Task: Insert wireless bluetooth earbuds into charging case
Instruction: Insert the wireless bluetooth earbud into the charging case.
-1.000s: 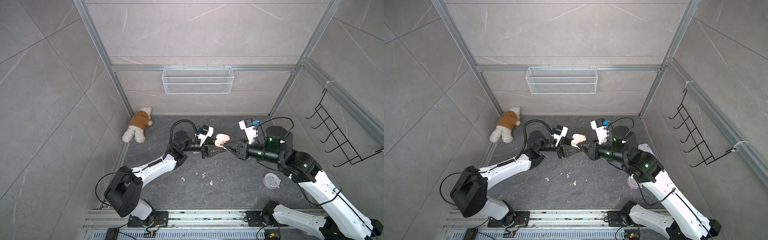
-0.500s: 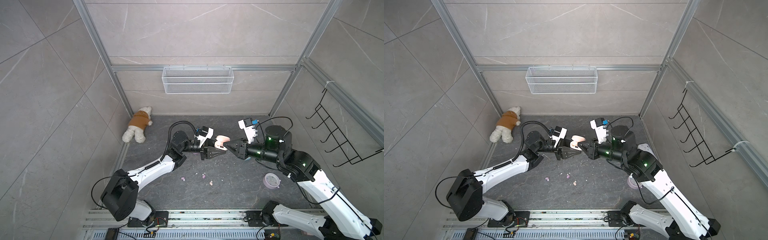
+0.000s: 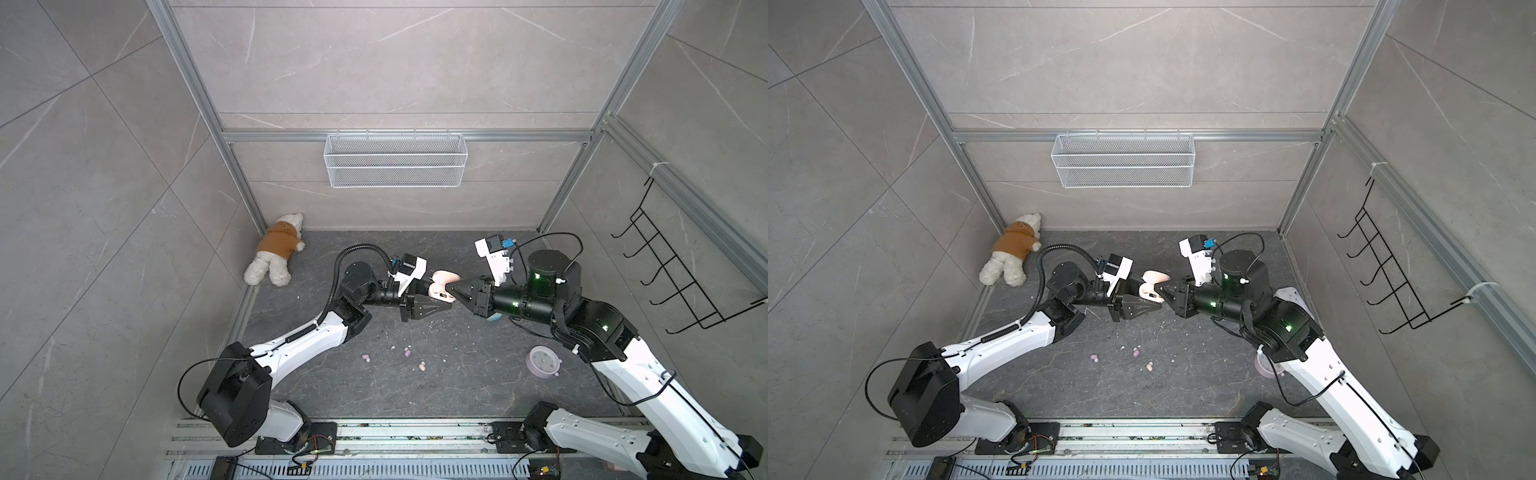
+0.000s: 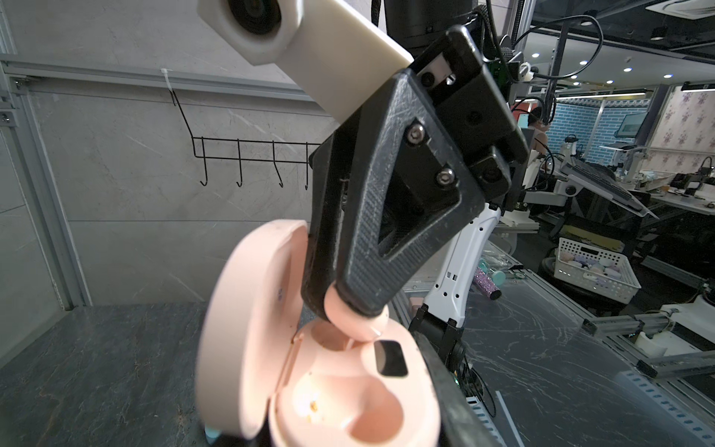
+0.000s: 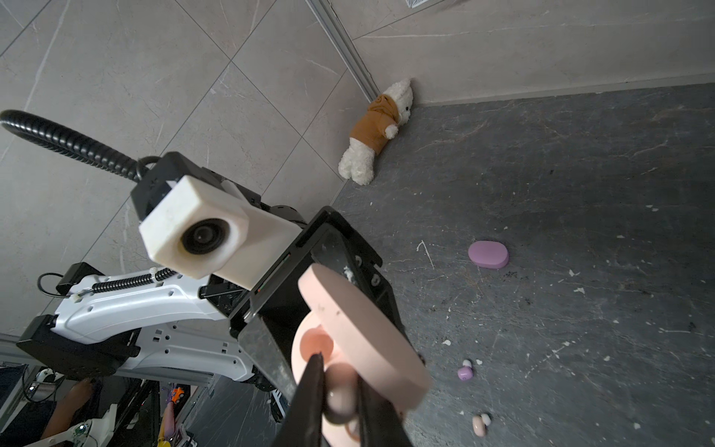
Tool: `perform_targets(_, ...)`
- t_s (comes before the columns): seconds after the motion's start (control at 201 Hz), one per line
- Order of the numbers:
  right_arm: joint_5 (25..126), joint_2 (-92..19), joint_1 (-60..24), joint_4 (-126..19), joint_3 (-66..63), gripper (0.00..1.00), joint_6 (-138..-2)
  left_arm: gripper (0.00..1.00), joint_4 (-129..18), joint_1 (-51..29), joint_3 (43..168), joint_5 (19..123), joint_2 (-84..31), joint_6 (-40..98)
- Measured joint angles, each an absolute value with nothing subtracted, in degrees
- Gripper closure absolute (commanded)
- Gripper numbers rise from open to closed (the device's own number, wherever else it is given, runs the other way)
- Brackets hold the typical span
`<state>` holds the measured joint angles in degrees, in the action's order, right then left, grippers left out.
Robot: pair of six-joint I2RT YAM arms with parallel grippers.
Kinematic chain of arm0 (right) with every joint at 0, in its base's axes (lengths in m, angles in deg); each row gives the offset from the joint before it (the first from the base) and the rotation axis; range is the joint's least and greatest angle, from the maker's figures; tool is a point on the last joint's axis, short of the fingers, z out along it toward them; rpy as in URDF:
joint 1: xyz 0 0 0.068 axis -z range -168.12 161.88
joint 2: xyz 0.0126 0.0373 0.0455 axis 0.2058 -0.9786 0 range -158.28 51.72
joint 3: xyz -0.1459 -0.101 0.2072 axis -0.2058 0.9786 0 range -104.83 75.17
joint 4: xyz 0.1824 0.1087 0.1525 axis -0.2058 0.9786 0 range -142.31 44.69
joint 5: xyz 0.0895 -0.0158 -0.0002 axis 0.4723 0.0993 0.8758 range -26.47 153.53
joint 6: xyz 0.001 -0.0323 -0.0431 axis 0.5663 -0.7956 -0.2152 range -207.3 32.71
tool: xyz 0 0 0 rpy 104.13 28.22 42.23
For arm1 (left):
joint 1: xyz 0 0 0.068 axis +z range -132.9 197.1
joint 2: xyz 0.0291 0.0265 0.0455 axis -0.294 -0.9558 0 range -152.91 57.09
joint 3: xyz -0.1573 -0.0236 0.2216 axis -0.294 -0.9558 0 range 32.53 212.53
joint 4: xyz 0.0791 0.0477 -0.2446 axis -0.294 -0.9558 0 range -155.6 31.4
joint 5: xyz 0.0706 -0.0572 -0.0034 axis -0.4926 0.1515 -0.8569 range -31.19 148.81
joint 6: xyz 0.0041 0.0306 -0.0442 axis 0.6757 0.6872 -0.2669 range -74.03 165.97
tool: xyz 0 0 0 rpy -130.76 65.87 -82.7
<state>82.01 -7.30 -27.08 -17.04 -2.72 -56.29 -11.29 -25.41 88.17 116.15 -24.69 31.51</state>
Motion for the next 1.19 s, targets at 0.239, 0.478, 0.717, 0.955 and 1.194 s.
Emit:
perform_targets(0.239,82.0,-7.4,-27.1,-16.5,-2.7,0.79,-56.5,0.76,-12.2,-25.4,88.2,116.1,-24.6,32.2)
perform_targets(0.478,82.0,-7.5,-27.1,-16.4,-2.8,0.77,-56.5,0.77,-12.4,-25.4,88.2,116.0,-24.6,32.6)
perform_targets(0.717,82.0,-7.8,-27.1,-15.4,-3.6,0.74,-56.5,0.76,-13.0,-25.4,88.2,115.9,-24.2,32.8)
perform_targets(0.955,81.7,-7.9,-27.1,-13.7,-4.7,0.67,-56.7,0.77,-13.4,-25.4,88.2,115.9,-24.0,33.1)
perform_targets(1.194,81.6,-8.6,-27.1,-12.2,-6.6,0.56,-57.2,0.77,-13.6,-25.4,88.2,115.5,-24.0,33.4)
